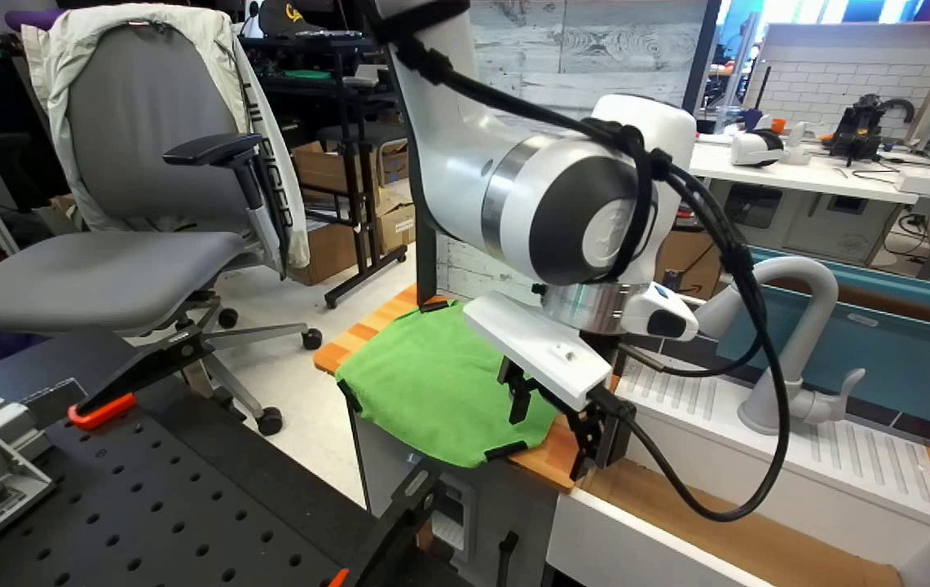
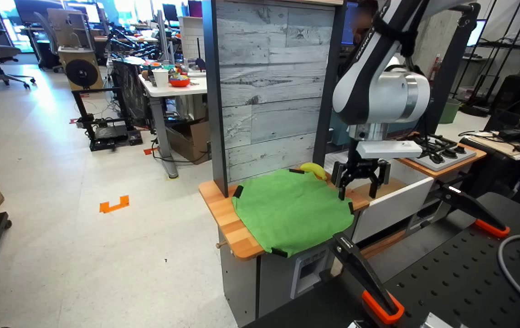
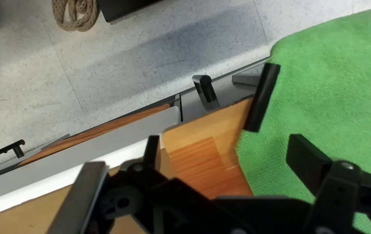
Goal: Fold the green towel in half
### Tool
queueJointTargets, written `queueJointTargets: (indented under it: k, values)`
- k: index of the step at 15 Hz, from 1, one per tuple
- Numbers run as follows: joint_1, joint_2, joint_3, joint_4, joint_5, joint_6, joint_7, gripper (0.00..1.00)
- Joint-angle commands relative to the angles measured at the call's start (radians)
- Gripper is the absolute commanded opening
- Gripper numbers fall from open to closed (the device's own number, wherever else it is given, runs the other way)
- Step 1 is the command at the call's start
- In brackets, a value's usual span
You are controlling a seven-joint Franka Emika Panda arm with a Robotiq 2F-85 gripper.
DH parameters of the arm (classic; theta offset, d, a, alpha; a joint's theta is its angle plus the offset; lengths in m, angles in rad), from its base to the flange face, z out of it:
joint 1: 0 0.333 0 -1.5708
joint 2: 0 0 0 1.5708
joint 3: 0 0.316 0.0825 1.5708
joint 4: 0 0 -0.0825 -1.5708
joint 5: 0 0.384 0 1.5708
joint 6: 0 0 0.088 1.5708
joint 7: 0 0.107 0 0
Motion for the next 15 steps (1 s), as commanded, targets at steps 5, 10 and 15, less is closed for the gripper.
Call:
queueJointTargets:
  k: [5, 10, 15]
  values:
    - [0.017, 0.103, -0.028, 0.108, -0.028, 0.022, 0.041, 0.37]
    - [0.017, 0.104, -0.038, 0.118, -0.037, 0.020, 0.047, 0.01]
    - [0.037, 0.043, -0.032, 0.049, -0.040, 0.059, 0.041, 0.02]
